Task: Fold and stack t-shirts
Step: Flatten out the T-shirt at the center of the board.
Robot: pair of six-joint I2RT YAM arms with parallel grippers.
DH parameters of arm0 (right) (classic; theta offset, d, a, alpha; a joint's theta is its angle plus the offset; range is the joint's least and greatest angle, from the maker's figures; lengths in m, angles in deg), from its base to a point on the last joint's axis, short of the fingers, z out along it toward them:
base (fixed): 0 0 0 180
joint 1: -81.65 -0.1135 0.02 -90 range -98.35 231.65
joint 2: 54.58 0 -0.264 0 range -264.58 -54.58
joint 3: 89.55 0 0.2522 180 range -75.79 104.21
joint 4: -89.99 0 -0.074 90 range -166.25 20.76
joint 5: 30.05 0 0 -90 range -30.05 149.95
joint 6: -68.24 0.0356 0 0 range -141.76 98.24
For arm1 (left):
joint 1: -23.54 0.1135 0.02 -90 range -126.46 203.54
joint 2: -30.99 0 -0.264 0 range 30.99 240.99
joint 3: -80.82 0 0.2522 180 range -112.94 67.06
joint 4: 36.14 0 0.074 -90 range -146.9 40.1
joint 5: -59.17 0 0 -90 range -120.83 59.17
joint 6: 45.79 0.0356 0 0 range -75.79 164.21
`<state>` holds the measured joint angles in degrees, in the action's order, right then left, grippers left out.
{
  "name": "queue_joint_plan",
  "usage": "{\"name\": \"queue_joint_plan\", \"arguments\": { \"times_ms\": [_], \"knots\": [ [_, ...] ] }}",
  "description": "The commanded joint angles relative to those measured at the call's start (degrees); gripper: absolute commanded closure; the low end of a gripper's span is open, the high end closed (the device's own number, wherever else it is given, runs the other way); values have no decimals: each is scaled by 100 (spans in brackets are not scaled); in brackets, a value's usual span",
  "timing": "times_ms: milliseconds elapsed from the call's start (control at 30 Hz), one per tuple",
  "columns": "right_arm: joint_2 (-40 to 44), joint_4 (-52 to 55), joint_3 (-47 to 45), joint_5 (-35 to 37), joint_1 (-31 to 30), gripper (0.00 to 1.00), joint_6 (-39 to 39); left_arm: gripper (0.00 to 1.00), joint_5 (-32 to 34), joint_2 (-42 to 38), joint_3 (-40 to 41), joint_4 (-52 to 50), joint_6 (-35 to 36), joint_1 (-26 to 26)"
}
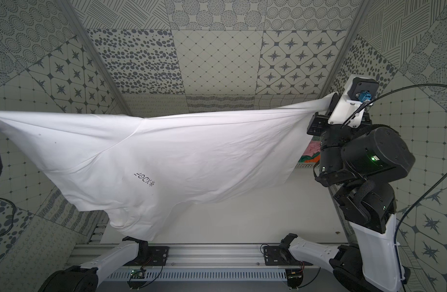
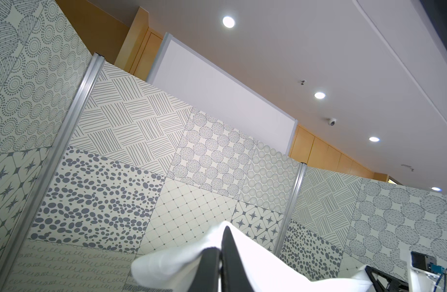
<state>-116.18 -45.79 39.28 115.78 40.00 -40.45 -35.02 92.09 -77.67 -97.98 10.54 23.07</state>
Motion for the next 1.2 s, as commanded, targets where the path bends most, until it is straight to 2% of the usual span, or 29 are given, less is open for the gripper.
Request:
{"name": "queue_joint_plan", "arguments": {
  "times_ms": [0,300,500,633,867,1067,1167],
  "knots": [
    [249,-320,-27,82,-1,100,223,100,422,-246,14,411,234,-389],
    [665,-69,-38,19,-1,100,494,100,809,-603,5,282,331,-1117],
    [747,4,-418,39,-1,100,461,100,1331,-719,96,-321,659,-1148],
    [596,4,-644,216,-3,100,104,100,1745,-758,392,-633,987,-1148],
    [456,0,-1010,510,-3,100,-512,100,1960,-560,580,-992,1301,-1148],
    [175,-207,-1936,720,-1,100,-1252,100,1975,-685,1806,-705,1394,-1146],
    [59,-795,-2739,785,-1,100,-1726,100,2082,-760,2589,-544,1485,-1146]
  ]
}}
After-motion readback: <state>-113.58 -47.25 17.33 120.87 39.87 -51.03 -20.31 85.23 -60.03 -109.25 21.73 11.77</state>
